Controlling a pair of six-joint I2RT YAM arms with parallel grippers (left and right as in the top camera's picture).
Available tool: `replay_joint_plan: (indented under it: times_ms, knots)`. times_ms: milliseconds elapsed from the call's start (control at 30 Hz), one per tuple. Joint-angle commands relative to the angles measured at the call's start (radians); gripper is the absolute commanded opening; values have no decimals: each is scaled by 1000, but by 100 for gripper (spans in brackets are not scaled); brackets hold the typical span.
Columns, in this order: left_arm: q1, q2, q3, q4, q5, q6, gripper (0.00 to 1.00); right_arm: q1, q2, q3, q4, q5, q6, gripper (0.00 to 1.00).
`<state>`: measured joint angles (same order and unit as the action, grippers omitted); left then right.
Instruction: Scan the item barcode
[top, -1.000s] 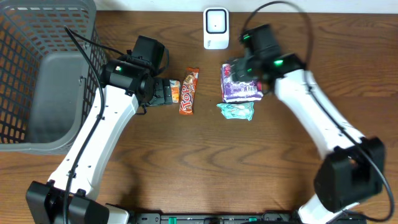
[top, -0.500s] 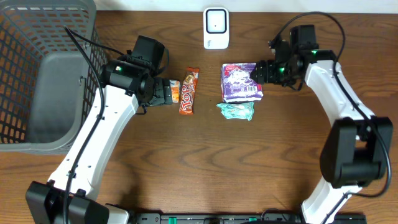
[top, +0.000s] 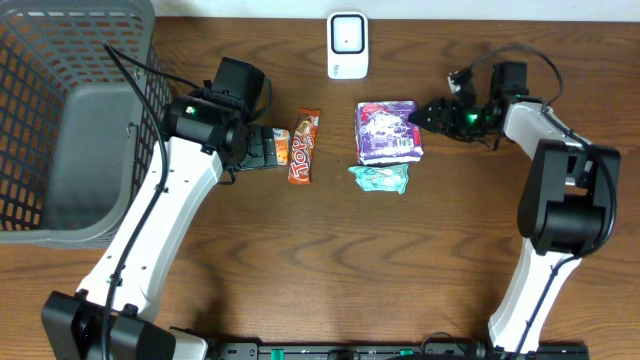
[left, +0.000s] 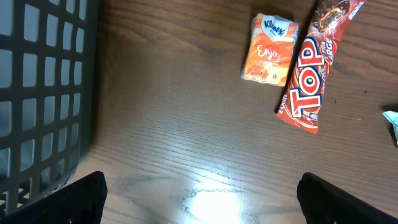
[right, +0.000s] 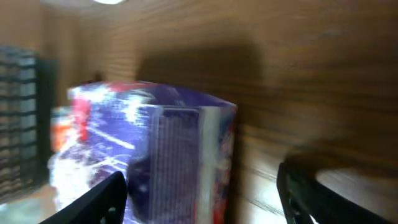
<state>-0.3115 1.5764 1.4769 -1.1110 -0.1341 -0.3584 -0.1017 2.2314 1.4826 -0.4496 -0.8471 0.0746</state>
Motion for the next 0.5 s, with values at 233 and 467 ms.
replay_joint_plan:
  times_ms: [233, 467]
  knots:
    - [3, 5, 0, -3, -9, 6, 98, 14, 82, -4, 24, -164, 6, 15]
    - [3, 5, 0, -3, -9, 6, 98, 7, -111, 2, -8, -36, 52, 1]
